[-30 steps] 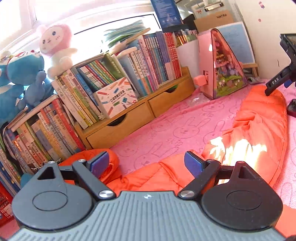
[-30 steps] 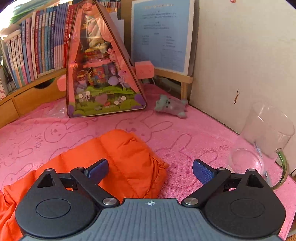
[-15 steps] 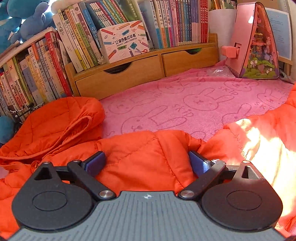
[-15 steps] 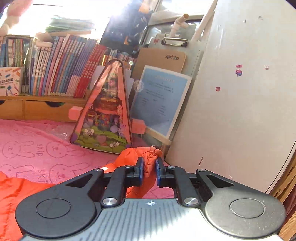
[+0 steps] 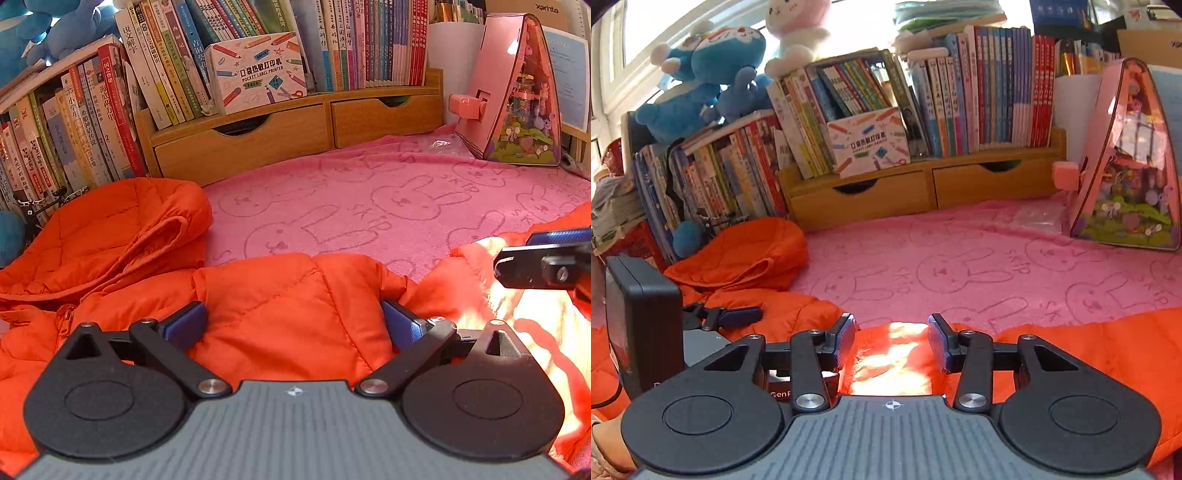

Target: Fold clothes

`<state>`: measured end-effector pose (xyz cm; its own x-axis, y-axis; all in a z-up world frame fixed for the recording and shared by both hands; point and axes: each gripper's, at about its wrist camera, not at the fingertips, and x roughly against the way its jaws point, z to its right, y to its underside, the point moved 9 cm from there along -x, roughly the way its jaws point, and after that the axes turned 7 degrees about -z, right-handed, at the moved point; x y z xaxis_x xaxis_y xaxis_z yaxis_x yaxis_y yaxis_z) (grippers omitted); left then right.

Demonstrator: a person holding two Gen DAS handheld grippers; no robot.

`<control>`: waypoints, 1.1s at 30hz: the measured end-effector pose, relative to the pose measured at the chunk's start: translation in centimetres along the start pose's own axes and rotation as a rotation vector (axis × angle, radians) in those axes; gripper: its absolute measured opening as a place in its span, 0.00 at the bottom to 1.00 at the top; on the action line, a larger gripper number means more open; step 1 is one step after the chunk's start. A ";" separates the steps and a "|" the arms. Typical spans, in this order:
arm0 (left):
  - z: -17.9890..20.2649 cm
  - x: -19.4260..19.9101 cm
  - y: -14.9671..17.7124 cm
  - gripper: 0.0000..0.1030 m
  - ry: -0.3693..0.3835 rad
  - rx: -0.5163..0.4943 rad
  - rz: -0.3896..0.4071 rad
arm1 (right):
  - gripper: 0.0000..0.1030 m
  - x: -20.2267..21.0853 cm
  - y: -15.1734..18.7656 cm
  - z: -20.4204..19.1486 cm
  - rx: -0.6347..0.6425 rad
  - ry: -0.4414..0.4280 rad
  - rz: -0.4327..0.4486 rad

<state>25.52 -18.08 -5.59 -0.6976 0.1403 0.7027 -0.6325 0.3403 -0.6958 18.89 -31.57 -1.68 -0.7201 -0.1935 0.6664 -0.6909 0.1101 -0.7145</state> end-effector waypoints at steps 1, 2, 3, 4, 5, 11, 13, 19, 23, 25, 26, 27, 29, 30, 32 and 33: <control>0.0 0.0 0.0 0.99 -0.003 -0.002 0.001 | 0.39 -0.8 0.6 0.4 -0.001 0.034 -0.030; 0.1 0.0 0.0 0.99 -0.005 -0.004 0.001 | 0.37 -1.5 1.3 1.5 0.014 0.112 -0.043; 0.1 0.0 0.0 0.99 -0.006 -0.004 0.001 | 0.37 -1.9 1.9 2.6 0.037 0.195 -0.047; 0.1 0.0 0.0 0.99 -0.006 -0.004 0.001 | 0.37 -1.9 2.3 3.8 0.069 0.280 -0.033; 0.1 0.0 0.0 0.99 -0.007 -0.004 0.001 | 0.39 -1.7 2.6 5.1 0.086 0.358 -0.022; 0.0 0.0 0.0 1.00 -0.013 -0.003 -0.001 | 0.40 1.9 2.6 10.5 0.072 0.753 0.054; 0.0 0.0 0.0 1.00 -0.014 -0.001 0.000 | 0.40 2.8 2.5 8.5 0.001 0.568 0.102; -1.2 0.5 0.4 1.00 0.003 0.046 -0.010 | 0.41 -0.1 2.6 1.2 -0.052 0.097 0.022; -3.1 2.0 1.5 1.00 0.046 0.061 -0.010 | 0.42 -2.0 3.7 1.0 -0.044 0.135 0.001; -4.4 3.1 2.3 1.00 0.059 0.043 0.007 | 0.42 -1.8 3.9 0.8 -0.035 0.149 0.003; -5.0 3.7 2.7 1.00 0.058 0.032 0.019 | 0.43 -1.9 4.0 0.7 -0.026 0.153 0.002; -5.7 4.3 3.1 1.00 0.034 0.020 0.032 | 0.43 -1.9 4.1 0.5 -0.018 0.158 0.000; -8.0 5.3 4.2 1.00 -0.110 -0.001 0.033 | 0.44 -2.1 4.2 0.4 -0.009 0.168 -0.003; -9.4 5.7 4.8 1.00 -0.187 -0.006 0.031 | 0.45 -2.1 4.2 0.4 -0.006 0.172 -0.004; -12.9 6.9 6.3 1.00 -0.285 0.013 0.035 | 0.45 -2.1 4.2 0.4 -0.006 0.169 -0.004; -14.7 7.5 7.2 1.00 -0.331 0.025 0.031 | 0.46 -2.2 4.2 0.4 -0.007 0.166 -0.004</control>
<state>20.72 -0.88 -3.15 -0.7854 -0.1611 0.5976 -0.6146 0.3168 -0.7224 17.57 -31.12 -6.21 -0.7179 -0.0306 0.6955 -0.6936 0.1167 -0.7109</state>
